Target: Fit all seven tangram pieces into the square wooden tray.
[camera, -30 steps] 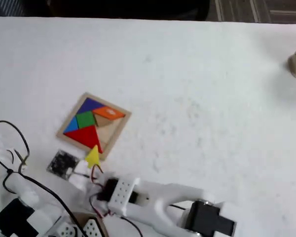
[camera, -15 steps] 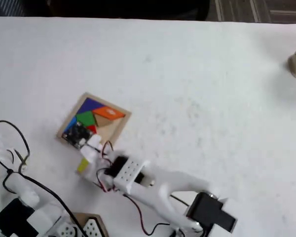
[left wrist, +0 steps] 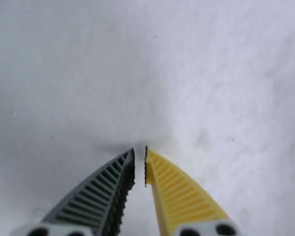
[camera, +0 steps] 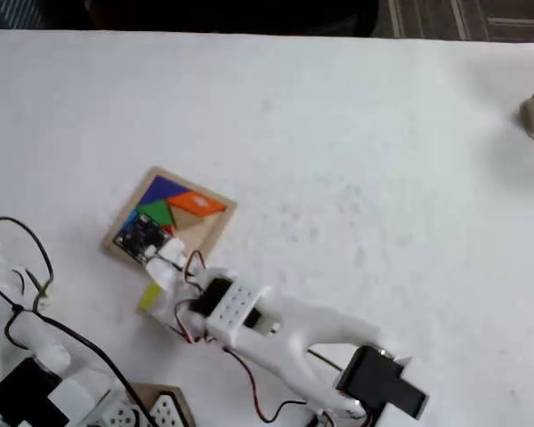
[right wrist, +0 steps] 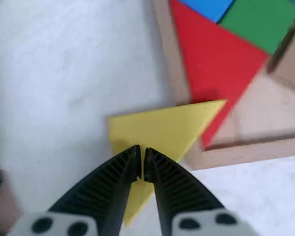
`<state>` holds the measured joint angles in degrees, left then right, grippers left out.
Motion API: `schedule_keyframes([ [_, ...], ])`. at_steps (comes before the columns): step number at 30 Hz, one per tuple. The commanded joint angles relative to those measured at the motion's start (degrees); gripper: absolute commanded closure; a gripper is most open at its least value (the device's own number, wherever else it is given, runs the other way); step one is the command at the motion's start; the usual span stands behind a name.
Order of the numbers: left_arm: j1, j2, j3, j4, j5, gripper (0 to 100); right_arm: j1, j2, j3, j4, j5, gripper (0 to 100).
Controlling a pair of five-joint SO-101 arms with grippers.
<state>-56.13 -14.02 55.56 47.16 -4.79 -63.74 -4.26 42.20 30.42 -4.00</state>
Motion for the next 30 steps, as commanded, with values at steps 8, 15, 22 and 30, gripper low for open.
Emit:
schedule_keyframes([
  [8, 1.0, 0.1, -1.5, -1.4, 0.2, 93, -3.9, 6.8, -5.8, -1.5, 0.6, 98.1],
  [15, 1.0, 0.1, -1.5, -1.4, 0.2, 93, -2.2, 10.0, -12.1, 5.4, 0.6, 98.1],
  [22, 1.0, 0.1, -1.4, -1.4, 0.2, 93, 4.2, 10.1, -13.0, 4.2, 0.6, 98.1],
  [30, 1.0, 0.1, -1.4, -1.4, 0.2, 93, 8.0, 10.0, -15.4, 4.2, 0.6, 98.1],
])
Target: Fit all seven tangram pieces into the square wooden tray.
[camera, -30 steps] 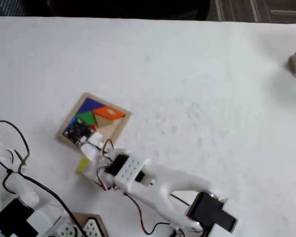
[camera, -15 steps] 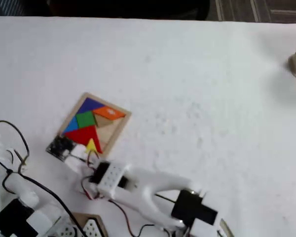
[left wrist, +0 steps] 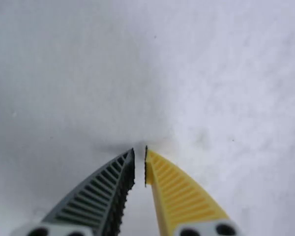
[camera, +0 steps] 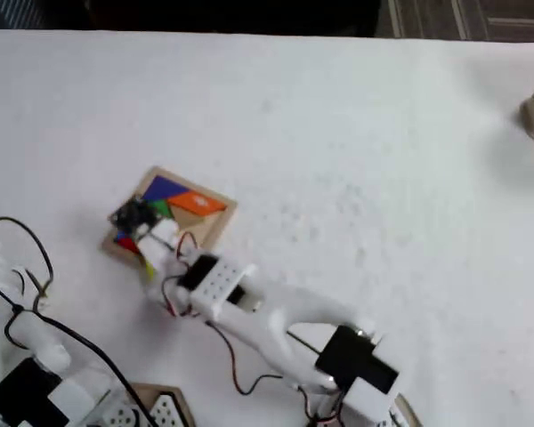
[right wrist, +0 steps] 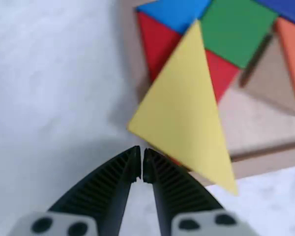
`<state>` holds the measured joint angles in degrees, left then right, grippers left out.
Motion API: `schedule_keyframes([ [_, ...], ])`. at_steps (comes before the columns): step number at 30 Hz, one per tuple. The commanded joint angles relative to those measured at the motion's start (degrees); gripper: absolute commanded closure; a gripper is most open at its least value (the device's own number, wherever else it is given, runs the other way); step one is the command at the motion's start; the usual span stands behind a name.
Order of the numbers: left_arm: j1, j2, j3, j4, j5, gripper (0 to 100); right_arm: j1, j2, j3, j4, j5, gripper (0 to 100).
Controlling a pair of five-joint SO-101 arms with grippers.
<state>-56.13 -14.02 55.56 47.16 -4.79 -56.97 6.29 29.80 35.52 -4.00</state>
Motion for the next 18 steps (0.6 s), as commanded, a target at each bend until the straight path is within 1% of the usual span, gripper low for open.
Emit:
schedule_keyframes([
  [1, 1.0, 0.1, -1.4, -1.4, 0.2, 93, 1.3, -0.7, -3.0, -0.7, 0.6, 98.1],
  [5, 1.0, 0.1, -1.3, -1.4, 0.2, 93, 1.8, -2.5, -2.9, -0.3, 0.6, 98.1],
  [9, 1.1, 0.1, -1.3, -1.4, 0.1, 93, 5.7, -10.1, -2.5, 3.4, 0.8, 98.1],
  [12, 2.0, -0.1, -0.7, -1.3, -3.9, 93, 10.4, -13.7, -1.4, 3.5, 1.1, 98.1],
  [14, 3.1, -0.4, -0.2, -1.3, -5.2, 93, 12.1, -13.9, -0.2, 2.3, 1.1, 98.1],
  [16, 3.3, -0.4, -0.2, -1.3, -5.1, 93, 11.5, -13.8, 1.8, 0.8, 1.1, 98.1],
  [18, 3.4, -0.4, -0.2, -1.2, -5.1, 93, 7.8, -13.4, 2.9, -1.4, 1.1, 98.1],
])
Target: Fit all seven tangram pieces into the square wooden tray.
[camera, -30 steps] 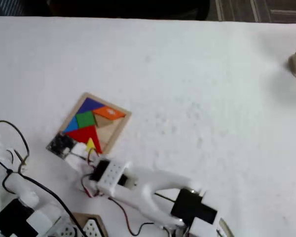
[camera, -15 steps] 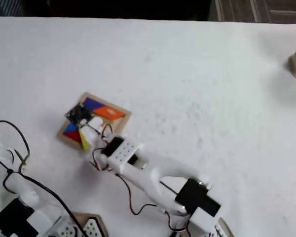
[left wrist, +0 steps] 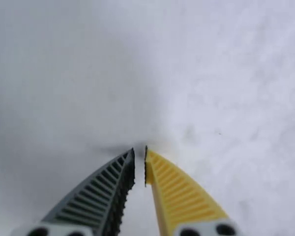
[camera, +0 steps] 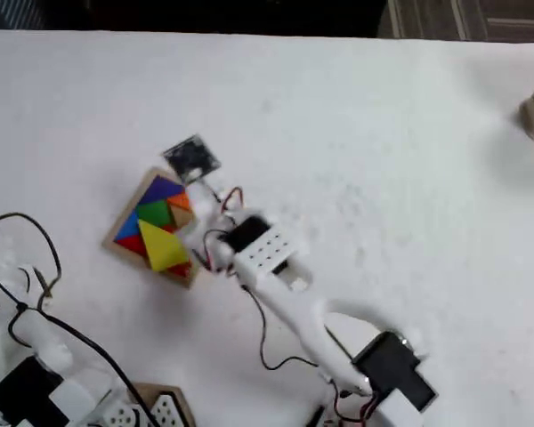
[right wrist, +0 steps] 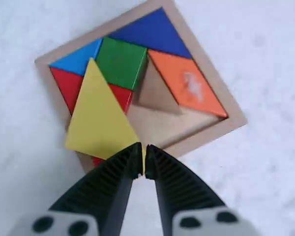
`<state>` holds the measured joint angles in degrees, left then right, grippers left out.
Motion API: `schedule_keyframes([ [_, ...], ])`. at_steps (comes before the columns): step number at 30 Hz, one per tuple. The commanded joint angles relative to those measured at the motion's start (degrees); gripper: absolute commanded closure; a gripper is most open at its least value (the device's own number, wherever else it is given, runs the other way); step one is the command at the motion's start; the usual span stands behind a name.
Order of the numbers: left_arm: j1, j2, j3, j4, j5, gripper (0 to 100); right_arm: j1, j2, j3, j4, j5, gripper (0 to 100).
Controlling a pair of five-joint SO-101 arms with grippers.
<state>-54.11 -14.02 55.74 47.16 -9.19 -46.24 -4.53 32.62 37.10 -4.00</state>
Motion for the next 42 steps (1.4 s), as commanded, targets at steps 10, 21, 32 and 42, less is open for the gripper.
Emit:
schedule_keyframes([
  [10, 1.4, -0.4, -0.4, -1.1, -0.6, 93, -11.6, 13.1, -6.3, -21.8, 1.1, 98.1],
  [21, 1.4, -0.4, -0.4, -1.3, -0.6, 93, -8.7, 24.7, -21.5, -9.5, 1.1, 98.1],
  [32, 1.3, -0.4, -0.3, -1.3, -0.6, 93, -1.3, 22.8, -21.7, -9.0, 1.1, 98.1],
  [42, 1.4, -0.4, -0.2, -1.3, -0.6, 93, 11.8, 7.9, -16.7, -0.3, 1.1, 98.1],
])
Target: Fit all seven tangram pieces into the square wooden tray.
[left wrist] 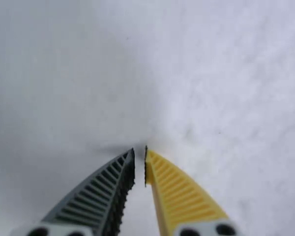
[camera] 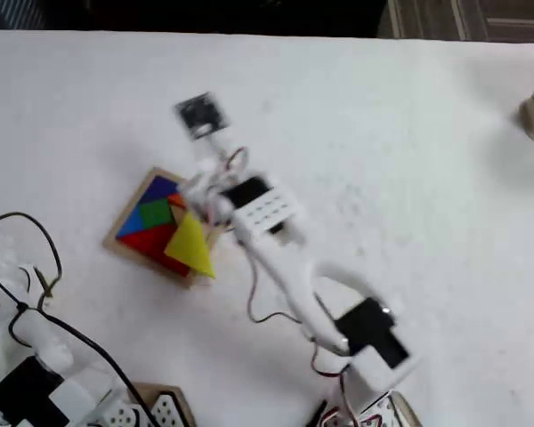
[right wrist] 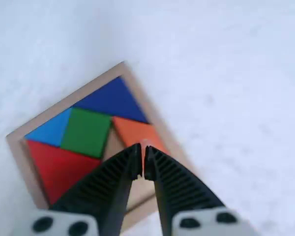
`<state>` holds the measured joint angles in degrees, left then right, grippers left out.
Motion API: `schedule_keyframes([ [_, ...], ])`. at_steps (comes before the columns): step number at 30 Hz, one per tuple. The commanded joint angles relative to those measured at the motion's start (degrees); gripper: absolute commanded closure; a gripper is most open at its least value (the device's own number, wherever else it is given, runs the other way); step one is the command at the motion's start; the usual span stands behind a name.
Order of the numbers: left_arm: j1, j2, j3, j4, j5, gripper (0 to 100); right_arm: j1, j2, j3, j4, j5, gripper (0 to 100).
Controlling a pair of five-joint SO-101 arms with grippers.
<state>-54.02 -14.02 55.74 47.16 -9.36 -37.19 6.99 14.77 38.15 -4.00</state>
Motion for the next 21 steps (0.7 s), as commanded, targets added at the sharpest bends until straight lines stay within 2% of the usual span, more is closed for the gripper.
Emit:
schedule_keyframes([
  [1, 1.3, -0.4, -0.2, -1.3, -0.4, 93, 3.0, -2.8, 3.0, -3.6, 1.1, 98.1],
  [5, 1.3, -0.4, -0.2, -1.3, -0.4, 93, 2.9, 0.3, 8.0, -7.8, 1.1, 98.1],
  [12, 1.3, -0.4, -0.2, -1.3, -0.4, 93, 0.7, -5.8, 13.6, 1.5, 0.6, 98.1],
  [21, 1.4, -0.4, -0.2, -1.3, -0.4, 93, -11.6, -12.0, 23.0, 0.4, 0.5, 98.1],
])
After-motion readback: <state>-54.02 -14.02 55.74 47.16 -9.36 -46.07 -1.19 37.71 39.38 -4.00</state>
